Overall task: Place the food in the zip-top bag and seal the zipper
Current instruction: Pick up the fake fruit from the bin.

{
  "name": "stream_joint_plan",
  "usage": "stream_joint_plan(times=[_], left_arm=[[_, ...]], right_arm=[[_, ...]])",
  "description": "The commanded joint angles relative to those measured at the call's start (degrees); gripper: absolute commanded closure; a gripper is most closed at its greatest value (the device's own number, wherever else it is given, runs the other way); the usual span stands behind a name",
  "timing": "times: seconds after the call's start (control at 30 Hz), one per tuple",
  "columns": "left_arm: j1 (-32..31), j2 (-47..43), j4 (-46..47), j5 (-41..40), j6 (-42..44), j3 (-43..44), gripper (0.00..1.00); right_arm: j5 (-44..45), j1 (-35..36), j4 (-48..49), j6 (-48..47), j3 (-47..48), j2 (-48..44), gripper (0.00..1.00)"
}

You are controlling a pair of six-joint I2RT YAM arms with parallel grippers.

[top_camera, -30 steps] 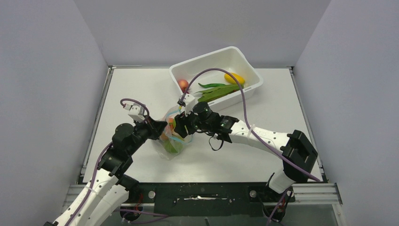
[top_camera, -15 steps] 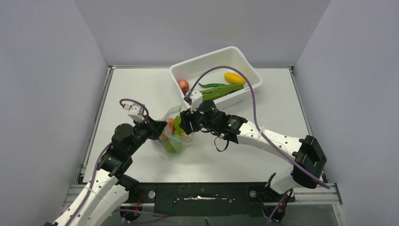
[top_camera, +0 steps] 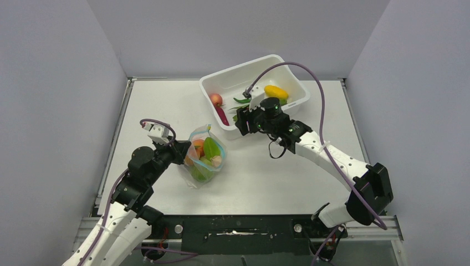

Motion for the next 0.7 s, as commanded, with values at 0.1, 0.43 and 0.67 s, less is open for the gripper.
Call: stream_joint_plan(times=[0.1,0.43,0.67], left_arm=[[-0.3,0.4,4.2,0.4,3.7,-0.5,1.00],[-0.3,0.3,3.3,1.0,4.7,-0.3,1.00],[-0.3,-0.6,4.2,1.4,4.7,-1.1,1.00]], right_arm=[[-11.1,-7.3,3.7,-5.0,10.1,5.2,0.41],[-13.5,-11.0,-1.7,-10.1,25.8,21.0,0.40],[-14.9,-11.5,-1.5,-8.5,34.5,31.4,0.36]])
